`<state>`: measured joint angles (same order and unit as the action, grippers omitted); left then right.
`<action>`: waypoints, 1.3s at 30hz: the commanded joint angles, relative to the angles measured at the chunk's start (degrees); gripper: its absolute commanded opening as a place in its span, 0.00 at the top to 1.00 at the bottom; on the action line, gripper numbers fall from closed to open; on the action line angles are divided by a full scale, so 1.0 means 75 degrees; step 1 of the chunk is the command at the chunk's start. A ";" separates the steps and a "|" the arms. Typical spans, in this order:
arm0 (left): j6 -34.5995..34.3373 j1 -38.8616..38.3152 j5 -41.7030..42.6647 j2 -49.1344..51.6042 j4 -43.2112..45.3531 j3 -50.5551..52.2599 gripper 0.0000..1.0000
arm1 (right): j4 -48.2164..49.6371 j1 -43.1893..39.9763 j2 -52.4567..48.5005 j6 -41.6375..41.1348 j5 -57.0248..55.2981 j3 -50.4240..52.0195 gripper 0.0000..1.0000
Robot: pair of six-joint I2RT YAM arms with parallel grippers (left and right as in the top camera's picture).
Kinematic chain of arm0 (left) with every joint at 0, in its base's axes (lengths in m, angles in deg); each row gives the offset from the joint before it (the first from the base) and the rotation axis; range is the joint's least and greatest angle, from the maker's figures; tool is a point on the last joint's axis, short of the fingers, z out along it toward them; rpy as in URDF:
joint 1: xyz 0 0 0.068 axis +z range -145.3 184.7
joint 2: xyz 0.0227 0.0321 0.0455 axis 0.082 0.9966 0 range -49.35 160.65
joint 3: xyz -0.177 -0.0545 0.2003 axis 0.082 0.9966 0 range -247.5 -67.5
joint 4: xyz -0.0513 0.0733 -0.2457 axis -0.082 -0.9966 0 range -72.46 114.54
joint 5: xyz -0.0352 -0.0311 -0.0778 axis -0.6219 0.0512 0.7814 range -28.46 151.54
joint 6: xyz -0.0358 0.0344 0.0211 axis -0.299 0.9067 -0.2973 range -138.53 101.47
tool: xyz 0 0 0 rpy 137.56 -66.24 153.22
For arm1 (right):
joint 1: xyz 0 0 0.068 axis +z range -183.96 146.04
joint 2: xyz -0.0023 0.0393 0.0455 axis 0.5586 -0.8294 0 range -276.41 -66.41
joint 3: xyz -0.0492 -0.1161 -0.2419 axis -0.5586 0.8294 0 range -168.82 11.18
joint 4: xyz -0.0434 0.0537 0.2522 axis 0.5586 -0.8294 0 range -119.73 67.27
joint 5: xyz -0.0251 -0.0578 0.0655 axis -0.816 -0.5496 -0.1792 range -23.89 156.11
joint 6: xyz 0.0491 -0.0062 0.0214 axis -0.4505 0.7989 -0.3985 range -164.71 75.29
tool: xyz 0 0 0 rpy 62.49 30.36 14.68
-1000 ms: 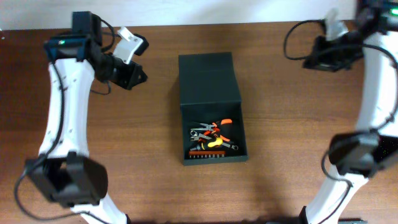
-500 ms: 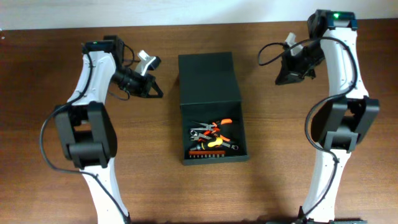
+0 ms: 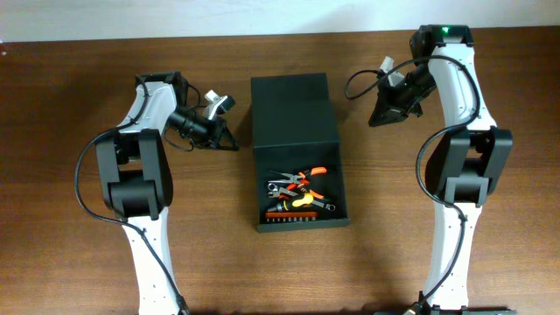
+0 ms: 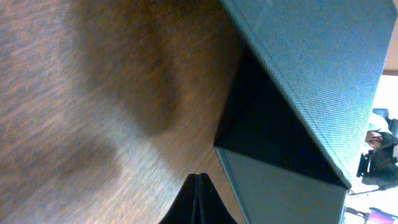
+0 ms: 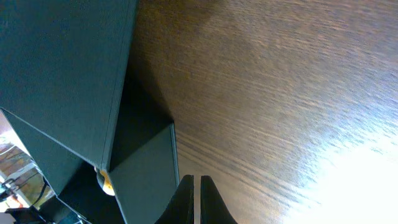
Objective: Pack container
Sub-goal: 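Move both grippers to the box lid's upper edges and grip them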
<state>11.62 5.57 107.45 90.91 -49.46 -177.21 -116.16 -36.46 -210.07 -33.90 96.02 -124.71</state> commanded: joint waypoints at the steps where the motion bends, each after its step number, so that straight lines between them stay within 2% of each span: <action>1: -0.0087 -0.0204 0.0289 0.0082 0.0227 0.0015 0.98 | 0.0067 0.0096 -0.0259 0.0198 0.0568 0.0050 0.96; 6: -0.0460 -0.0495 0.0286 0.0085 0.0749 0.0015 0.98 | 0.0070 0.0096 -0.0536 0.0332 0.1154 0.0050 0.96; 19: -0.1201 -0.0615 0.0364 0.0274 0.1475 0.0015 0.98 | 0.0087 0.0297 -0.1244 0.0332 0.1166 0.0050 0.96; 31: -0.1221 -0.0615 0.0589 0.0385 0.1501 0.0012 0.98 | -0.0122 0.0560 -0.1370 0.0941 0.2573 0.0058 0.95; 39: -0.1221 -0.0618 0.0772 0.0385 0.1495 0.0012 0.98 | -0.0187 0.0638 -0.1370 0.0968 0.2774 0.0058 0.95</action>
<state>2.84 0.65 111.30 93.54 -38.36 -177.21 -117.29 -32.20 -219.70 -28.00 114.29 -124.67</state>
